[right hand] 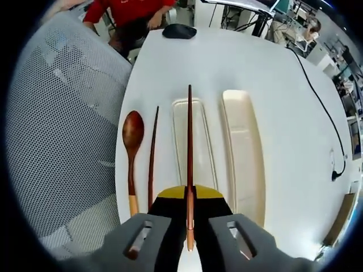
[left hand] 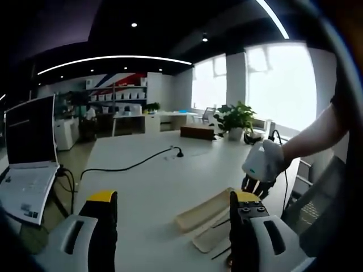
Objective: Arrange the utensils inside the cutlery case until each visible utensil rests in its matching compartment.
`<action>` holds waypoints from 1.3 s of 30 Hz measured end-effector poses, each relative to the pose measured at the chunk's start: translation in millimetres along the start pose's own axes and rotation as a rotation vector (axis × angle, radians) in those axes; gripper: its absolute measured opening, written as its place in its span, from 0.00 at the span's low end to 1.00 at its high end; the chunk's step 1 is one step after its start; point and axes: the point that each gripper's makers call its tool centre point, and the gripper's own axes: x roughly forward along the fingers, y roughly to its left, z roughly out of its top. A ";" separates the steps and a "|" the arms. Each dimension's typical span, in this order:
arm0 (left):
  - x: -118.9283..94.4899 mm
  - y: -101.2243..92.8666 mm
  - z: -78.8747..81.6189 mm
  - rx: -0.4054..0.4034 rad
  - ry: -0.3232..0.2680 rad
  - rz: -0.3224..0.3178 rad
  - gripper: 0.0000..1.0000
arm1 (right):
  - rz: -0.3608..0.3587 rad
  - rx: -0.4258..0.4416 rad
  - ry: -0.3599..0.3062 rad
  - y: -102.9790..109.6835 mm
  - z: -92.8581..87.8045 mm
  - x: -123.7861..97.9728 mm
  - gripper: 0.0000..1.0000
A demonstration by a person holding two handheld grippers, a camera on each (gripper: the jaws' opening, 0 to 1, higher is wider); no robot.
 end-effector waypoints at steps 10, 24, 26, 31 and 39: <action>-0.1 -0.5 -0.4 0.000 0.001 -0.004 0.84 | -0.024 -0.015 0.024 -12.7 -1.7 -8.3 0.00; 1.5 -1.5 -0.9 0.005 0.004 -0.010 0.84 | -0.081 -0.024 0.044 -43.3 0.8 -14.1 0.00; 1.4 -0.6 -0.3 0.002 0.001 -0.006 0.84 | -0.087 -0.030 0.047 -45.2 1.4 -10.3 0.00; 1.2 -0.1 -1.4 -0.004 0.002 -0.005 0.84 | -0.088 -0.047 0.071 -51.0 4.7 -7.8 0.00; 2.3 0.1 -1.3 -0.013 0.001 -0.007 0.84 | -0.098 -0.060 0.076 -63.7 15.0 -9.1 0.00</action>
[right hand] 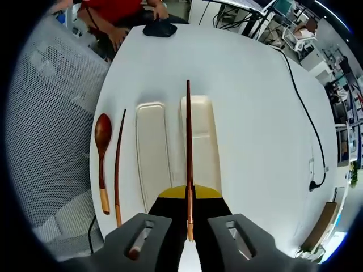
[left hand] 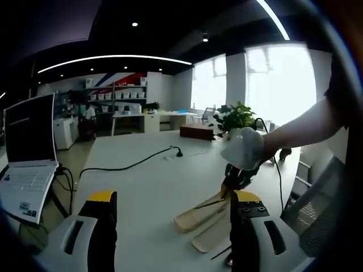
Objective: Arrange the utensils inside the cutlery case until each visible utensil rests in its matching compartment.
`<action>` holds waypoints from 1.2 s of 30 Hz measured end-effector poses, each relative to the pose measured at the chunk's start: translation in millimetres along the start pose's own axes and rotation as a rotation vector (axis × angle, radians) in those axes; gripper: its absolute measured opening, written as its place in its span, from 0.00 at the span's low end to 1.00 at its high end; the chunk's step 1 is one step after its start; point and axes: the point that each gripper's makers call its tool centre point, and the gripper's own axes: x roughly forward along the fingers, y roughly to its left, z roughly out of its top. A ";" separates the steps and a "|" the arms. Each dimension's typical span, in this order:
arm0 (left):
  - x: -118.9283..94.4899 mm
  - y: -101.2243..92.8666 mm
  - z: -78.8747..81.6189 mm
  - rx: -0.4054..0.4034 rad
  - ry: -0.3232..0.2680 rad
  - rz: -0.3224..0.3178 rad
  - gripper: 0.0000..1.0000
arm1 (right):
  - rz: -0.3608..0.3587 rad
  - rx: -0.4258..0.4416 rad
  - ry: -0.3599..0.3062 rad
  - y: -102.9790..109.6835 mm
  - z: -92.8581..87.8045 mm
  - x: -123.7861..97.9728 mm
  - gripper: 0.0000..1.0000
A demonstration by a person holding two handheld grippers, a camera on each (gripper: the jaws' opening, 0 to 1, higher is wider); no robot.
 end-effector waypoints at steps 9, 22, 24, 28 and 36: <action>-0.6 1.0 -1.0 -0.011 0.000 0.001 0.84 | -0.007 -0.078 0.053 -3.1 4.5 8.4 0.00; -1.4 1.2 -0.7 -0.019 -0.002 0.002 0.85 | -0.075 -0.208 0.133 -16.2 4.9 10.9 0.00; -1.8 1.7 -0.8 -0.020 -0.002 0.005 0.85 | -0.073 -0.213 0.137 -15.6 5.4 14.4 0.00; -1.8 1.9 -0.9 -0.020 -0.001 0.006 0.85 | -0.066 -0.214 0.140 -15.2 6.0 18.2 0.00; -1.8 1.9 -1.3 -0.019 0.001 0.006 0.85 | -0.062 -0.231 0.143 -17.4 9.1 25.7 0.00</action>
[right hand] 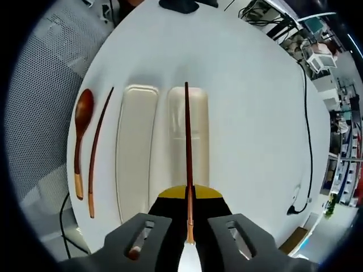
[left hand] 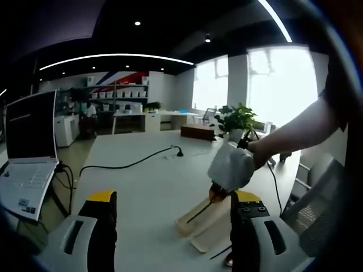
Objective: Arrange the utensils inside the cutlery case until each visible utensil rests in its matching compartment.
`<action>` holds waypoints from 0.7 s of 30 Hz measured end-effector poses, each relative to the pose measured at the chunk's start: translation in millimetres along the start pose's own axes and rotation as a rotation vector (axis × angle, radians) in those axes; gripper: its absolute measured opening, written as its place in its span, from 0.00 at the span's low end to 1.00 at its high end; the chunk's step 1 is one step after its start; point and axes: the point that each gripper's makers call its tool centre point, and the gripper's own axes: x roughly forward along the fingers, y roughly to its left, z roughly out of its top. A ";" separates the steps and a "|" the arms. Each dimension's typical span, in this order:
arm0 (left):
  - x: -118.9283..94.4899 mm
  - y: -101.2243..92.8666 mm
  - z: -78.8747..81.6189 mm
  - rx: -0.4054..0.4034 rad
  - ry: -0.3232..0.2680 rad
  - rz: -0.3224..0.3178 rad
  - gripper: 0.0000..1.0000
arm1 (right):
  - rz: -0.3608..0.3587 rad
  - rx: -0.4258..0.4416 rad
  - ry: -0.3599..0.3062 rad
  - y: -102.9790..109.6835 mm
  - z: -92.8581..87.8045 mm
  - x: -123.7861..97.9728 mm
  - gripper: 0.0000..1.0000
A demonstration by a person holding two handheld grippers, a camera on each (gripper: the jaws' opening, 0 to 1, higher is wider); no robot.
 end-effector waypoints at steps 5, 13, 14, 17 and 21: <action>0.0 0.0 -0.9 0.000 0.004 0.000 0.85 | 0.010 -0.013 0.002 2.8 2.7 9.0 0.00; 0.2 1.5 -2.8 -0.004 0.010 0.004 0.85 | 0.029 0.001 0.002 7.7 -0.3 19.1 0.00; 0.5 1.4 -3.1 -0.004 0.011 0.003 0.85 | 0.031 0.000 0.001 7.7 -0.6 19.9 0.00; 0.9 1.4 -3.7 -0.005 0.013 0.003 0.85 | 0.036 0.005 0.000 8.5 -1.3 21.9 0.00; 1.5 1.0 -5.0 -0.006 0.017 0.000 0.85 | 0.053 0.009 0.004 9.8 -2.0 29.0 0.00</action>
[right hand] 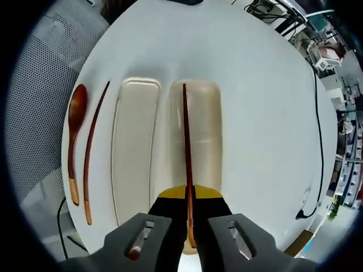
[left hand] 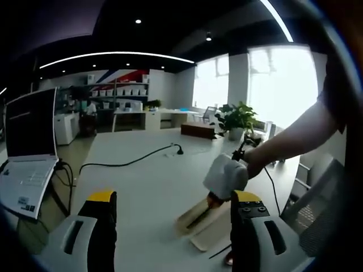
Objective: Arrange the utensils inside the cutlery case until each visible utensil rests in its matching compartment.
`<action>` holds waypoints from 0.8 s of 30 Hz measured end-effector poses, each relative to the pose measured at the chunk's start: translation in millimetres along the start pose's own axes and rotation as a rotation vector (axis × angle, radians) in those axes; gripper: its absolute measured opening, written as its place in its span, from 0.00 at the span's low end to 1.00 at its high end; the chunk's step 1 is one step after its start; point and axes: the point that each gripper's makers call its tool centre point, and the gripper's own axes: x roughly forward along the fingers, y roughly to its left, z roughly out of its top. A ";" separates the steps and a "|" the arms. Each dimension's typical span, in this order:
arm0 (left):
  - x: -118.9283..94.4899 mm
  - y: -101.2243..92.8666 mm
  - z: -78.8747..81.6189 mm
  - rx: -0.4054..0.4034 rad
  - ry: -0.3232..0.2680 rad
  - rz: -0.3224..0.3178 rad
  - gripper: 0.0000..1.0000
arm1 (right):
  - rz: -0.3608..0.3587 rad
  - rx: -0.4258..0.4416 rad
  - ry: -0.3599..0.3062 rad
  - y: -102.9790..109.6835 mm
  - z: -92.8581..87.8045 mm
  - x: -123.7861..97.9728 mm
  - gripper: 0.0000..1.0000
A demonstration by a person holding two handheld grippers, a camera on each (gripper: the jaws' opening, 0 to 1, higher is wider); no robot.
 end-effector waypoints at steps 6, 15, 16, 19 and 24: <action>0.3 1.3 -1.2 -0.001 0.005 0.003 0.85 | 0.016 0.030 0.001 -1.1 -0.1 2.3 0.00; 0.9 1.2 -1.9 0.004 0.012 0.001 0.85 | 0.018 0.023 -0.011 -1.5 -0.5 3.2 0.00; 0.7 1.4 -1.9 0.004 0.012 0.002 0.85 | 0.017 0.019 -0.009 -1.0 -0.4 3.1 0.00; 0.7 1.8 -1.8 0.005 0.012 0.002 0.85 | 0.010 0.013 -0.015 -1.2 -0.2 2.6 0.00; 0.8 1.7 -1.7 0.007 0.013 0.000 0.85 | -0.021 0.003 -0.038 -3.7 -0.2 0.1 0.04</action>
